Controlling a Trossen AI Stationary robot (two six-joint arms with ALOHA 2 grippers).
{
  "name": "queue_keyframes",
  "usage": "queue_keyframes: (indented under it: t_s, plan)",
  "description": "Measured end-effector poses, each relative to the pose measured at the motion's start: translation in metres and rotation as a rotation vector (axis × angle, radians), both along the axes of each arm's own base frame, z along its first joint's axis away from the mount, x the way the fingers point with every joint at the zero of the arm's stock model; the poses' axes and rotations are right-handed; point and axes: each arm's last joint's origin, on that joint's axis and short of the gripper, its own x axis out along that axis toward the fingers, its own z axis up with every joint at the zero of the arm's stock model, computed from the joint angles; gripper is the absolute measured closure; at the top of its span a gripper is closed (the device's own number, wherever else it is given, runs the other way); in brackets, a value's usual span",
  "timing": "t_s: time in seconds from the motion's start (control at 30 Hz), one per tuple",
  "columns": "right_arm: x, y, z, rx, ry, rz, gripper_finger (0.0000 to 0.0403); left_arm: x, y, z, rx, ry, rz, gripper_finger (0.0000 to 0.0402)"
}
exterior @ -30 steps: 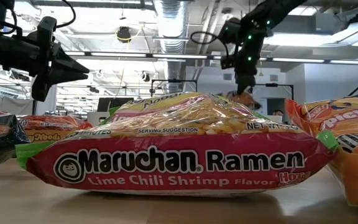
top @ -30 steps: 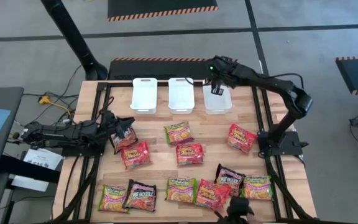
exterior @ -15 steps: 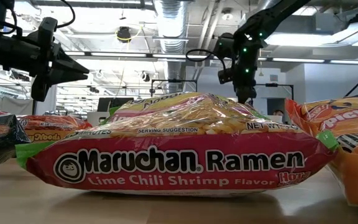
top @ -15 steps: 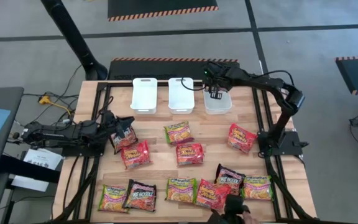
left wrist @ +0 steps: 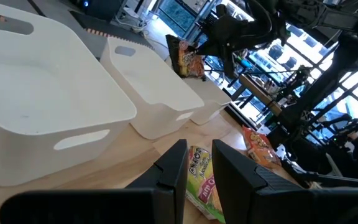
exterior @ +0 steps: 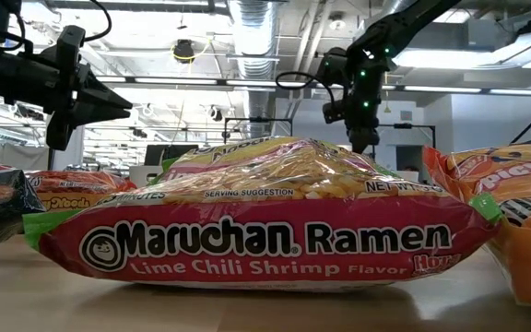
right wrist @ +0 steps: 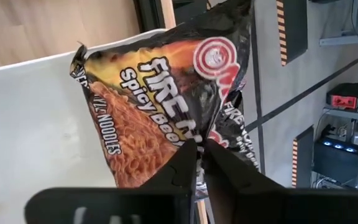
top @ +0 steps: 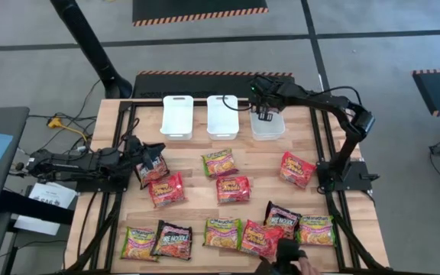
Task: Sort Maruchan noodles
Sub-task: Put the black noodle pack into the right white bin, then put the orange noodle pack into the left white bin
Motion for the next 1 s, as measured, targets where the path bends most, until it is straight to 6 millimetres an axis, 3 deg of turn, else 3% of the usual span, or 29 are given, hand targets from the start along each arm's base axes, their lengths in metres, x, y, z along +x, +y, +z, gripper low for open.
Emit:
queue_keyframes:
  t_s: [0.6, 1.0]
  plan:
    - [-0.006, 0.0, 0.003, -0.053, 0.063, -0.056, 0.0346, 0.0, 0.0, 0.0, -0.003, -0.002, -0.001, 0.0341]
    - [-0.001, 0.049, 0.052, -0.131, -0.213, -0.11, 0.0346, 0.0, 0.0, 0.0, 0.144, 0.094, -0.006, 0.0341]
